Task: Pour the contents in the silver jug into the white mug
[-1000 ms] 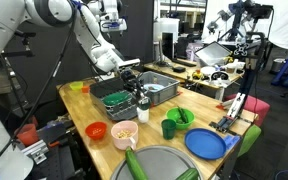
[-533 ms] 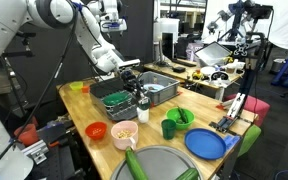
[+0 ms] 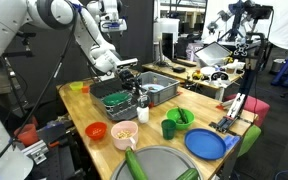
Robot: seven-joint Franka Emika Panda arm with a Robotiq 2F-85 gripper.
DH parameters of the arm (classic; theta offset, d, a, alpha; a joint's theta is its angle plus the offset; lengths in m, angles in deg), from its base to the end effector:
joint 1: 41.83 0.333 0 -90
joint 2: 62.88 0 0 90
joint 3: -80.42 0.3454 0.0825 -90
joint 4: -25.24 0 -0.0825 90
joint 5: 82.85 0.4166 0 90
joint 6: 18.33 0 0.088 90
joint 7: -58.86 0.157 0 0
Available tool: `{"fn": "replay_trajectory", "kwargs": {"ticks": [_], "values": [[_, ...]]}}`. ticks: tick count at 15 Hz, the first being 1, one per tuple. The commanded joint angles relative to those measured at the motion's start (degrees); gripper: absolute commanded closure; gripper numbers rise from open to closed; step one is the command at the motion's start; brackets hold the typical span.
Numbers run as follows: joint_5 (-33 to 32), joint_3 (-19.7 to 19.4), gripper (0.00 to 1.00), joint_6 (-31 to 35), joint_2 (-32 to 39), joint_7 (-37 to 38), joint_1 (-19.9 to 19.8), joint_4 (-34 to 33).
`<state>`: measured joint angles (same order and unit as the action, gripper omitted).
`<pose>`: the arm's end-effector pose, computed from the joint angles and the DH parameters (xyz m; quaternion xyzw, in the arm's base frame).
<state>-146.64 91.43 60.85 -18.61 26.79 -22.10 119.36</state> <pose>0.6113 0.1722 0.1601 0.5722 0.5537 -0.4209 0.4346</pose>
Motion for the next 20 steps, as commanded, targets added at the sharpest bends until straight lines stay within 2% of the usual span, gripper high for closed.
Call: {"fn": "replay_trajectory", "kwargs": {"ticks": [1,9,20], "values": [[-3.6,-0.1,0.96,-3.6,2.1,-0.6,1.1,-1.8],[-9.6,-0.2,0.96,-6.8,5.9,0.5,2.3,-3.8],[-11.0,-0.1,0.96,-10.4,8.3,0.3,2.7,-6.0]]}}
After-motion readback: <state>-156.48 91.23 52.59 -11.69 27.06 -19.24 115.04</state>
